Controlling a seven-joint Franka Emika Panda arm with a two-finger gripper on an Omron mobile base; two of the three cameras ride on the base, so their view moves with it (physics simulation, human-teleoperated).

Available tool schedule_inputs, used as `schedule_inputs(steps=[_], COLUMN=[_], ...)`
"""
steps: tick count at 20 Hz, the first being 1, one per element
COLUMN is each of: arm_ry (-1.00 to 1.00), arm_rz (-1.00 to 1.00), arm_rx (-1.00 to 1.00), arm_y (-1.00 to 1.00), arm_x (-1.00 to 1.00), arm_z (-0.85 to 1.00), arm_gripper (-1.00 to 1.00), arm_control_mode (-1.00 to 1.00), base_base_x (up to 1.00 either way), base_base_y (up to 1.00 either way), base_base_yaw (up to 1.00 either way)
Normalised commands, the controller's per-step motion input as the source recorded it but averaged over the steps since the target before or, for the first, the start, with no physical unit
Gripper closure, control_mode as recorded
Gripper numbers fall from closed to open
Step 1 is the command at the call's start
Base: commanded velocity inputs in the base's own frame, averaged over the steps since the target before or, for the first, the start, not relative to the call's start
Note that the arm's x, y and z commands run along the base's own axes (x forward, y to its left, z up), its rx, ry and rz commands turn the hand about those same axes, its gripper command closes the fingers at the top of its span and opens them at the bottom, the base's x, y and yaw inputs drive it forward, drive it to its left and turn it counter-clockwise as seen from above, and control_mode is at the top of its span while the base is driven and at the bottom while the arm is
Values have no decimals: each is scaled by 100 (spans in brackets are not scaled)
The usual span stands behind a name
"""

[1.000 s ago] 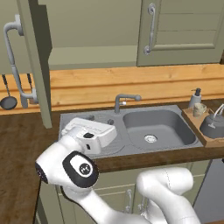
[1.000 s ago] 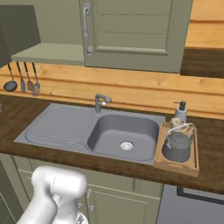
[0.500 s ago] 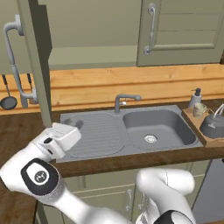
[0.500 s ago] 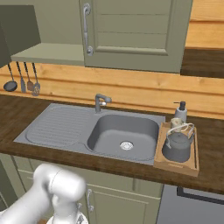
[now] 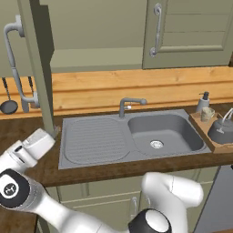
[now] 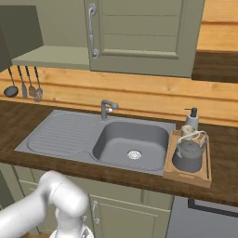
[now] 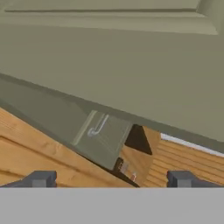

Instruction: Pick the kettle from the counter and place it on the tray. Then pick the mug from the cabinet and place it on the tray. Then close the cabinet doors.

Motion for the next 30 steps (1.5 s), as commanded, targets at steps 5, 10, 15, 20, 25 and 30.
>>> schedule_inputs(steps=[5,10,15,20,25,30], arm_ry=[8,14,14,7,5,17], arm_rz=[-15,-14,-9,0,3,7], arm_rx=[-9,-8,-6,-7,-8,-13], arm_y=[18,-2,-1,11,29,49], arm_x=[-2,-1,0,18,22,18], arm_z=[41,44,8,-53,-12,5], arm_gripper=[-100,-100,-100,-100,-100,-100], arm_control_mode=[-100,-100,-100,-100,-100,-100], base_base_x=[0,0,0,0,0,0], base_base_y=[0,0,0,0,0,0], base_base_yaw=[0,0,0,0,0,0])
